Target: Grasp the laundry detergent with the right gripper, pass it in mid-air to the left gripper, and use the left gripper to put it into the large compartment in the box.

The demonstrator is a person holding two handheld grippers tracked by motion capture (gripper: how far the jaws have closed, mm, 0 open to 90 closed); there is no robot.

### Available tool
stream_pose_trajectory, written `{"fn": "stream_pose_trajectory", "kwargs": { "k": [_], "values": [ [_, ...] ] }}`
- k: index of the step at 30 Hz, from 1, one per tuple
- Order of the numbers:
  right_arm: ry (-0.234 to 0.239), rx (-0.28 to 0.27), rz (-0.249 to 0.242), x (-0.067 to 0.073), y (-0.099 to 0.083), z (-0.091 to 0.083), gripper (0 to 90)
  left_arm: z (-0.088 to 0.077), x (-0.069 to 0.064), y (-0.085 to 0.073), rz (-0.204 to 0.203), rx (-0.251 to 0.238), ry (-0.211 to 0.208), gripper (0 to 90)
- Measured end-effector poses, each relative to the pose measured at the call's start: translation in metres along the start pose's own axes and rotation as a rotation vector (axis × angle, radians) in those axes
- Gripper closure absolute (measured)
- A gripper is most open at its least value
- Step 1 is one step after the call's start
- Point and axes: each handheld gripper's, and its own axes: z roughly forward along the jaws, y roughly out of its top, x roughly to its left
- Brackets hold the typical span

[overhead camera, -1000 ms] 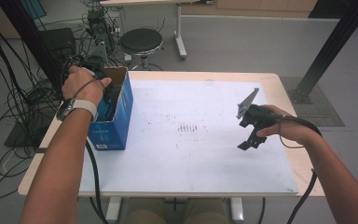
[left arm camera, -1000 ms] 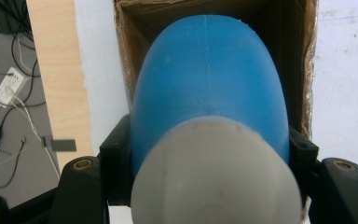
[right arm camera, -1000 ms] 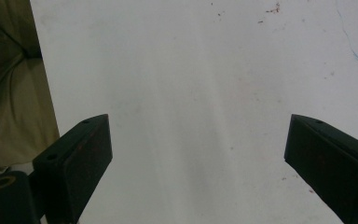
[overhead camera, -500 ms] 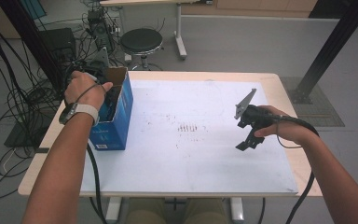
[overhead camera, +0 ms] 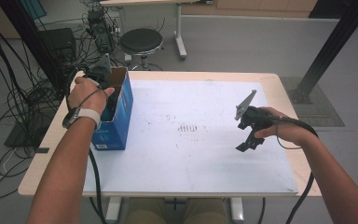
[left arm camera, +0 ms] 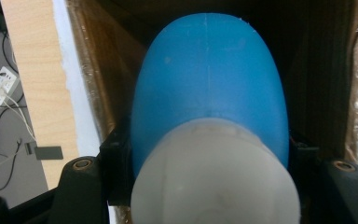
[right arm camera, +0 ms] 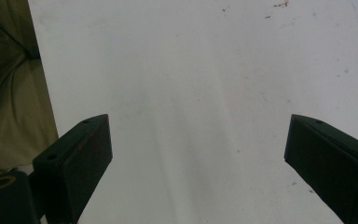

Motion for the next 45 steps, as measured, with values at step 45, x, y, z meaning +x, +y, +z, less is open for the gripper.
{"fn": "stream_pose_trajectory", "kwargs": {
  "k": [45],
  "values": [
    [0.001, -0.002, 0.006, 0.0015, -0.0026, 0.0016, 7.4, 0.0088, -0.0013, -0.0011, -0.003, 0.015, -0.012, 37.6]
  ]
}}
